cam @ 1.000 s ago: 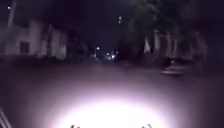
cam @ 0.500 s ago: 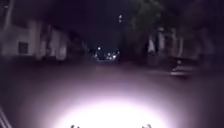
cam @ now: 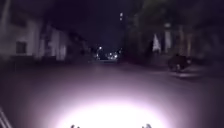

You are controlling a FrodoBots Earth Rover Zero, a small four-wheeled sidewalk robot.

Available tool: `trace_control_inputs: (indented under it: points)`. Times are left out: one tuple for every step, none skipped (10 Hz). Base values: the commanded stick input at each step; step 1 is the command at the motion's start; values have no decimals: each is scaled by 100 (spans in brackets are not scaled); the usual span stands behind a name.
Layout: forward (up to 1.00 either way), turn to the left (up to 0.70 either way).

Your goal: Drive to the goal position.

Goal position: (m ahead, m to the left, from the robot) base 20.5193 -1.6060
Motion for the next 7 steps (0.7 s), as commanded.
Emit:
trace_control_inputs:
  points:
    - [100,0]
    - [100,0]
    - [100,0]
    - [100,0]
    - [100,0]
    - [100,0]
    - [100,-7]
